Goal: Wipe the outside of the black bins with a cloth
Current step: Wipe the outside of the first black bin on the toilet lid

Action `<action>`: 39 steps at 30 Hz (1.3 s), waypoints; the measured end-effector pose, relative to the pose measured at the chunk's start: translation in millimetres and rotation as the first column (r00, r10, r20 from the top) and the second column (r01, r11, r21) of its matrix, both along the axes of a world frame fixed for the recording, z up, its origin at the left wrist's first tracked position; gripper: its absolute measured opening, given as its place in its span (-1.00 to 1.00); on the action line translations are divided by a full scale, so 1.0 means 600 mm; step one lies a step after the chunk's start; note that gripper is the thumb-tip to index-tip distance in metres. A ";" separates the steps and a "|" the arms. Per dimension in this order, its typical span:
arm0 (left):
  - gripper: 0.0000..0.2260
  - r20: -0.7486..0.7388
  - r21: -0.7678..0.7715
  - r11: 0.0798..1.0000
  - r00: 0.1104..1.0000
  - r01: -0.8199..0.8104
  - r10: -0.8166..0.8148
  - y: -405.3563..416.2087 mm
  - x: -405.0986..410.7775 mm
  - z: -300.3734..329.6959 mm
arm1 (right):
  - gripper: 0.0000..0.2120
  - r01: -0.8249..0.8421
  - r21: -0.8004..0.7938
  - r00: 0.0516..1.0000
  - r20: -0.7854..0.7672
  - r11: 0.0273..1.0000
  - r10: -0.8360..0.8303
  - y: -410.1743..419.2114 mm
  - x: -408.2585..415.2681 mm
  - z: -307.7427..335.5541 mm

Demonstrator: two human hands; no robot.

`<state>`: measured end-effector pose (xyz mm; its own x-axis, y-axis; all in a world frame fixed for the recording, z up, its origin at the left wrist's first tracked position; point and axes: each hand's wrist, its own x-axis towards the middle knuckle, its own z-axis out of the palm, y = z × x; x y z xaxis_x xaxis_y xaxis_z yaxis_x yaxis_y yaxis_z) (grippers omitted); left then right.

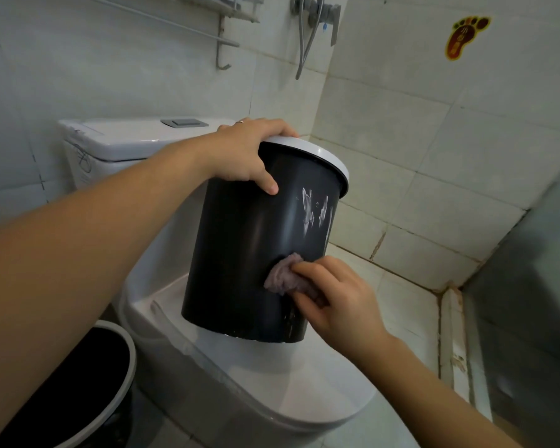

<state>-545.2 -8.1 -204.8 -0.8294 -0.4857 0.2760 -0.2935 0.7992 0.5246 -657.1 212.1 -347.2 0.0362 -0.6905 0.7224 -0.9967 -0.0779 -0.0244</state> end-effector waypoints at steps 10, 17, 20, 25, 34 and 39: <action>-0.33 -0.019 -0.014 1.000 1.000 -0.012 0.011 -0.010 0.004 -0.002 | -0.83 -0.156 0.040 0.985 0.076 0.987 0.152 0.017 0.016 -0.024; -0.34 -0.022 -0.051 0.999 1.000 -0.010 0.009 -0.007 0.009 -0.002 | -0.81 0.265 -0.165 0.655 0.754 0.950 -0.052 -0.032 -0.004 0.075; -0.32 -0.019 -0.078 0.997 1.000 -0.007 0.005 0.001 0.005 0.000 | -0.77 0.298 -0.080 0.607 0.785 0.951 -0.124 -0.050 -0.004 0.093; -0.31 -0.016 -0.112 0.994 1.000 0.002 -0.004 0.009 0.004 0.003 | -0.67 0.242 0.036 0.655 0.731 0.970 -0.190 -0.049 0.016 0.074; -0.30 -0.018 -0.128 0.992 1.000 0.015 -0.017 0.020 0.001 0.003 | -0.75 0.344 -0.032 0.596 0.780 0.938 -0.192 -0.027 -0.007 0.089; -0.30 -0.017 -0.125 0.992 1.000 0.006 -0.008 0.026 0.000 0.005 | -0.80 0.346 0.001 0.576 0.789 0.938 -0.213 -0.027 -0.010 0.078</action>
<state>-545.2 7.3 -202.1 -0.8274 -0.4403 0.3486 -0.2790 0.8610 0.4252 -663.0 196.1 -300.3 -0.7533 -0.4585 0.4715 -0.5827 0.1330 -0.8017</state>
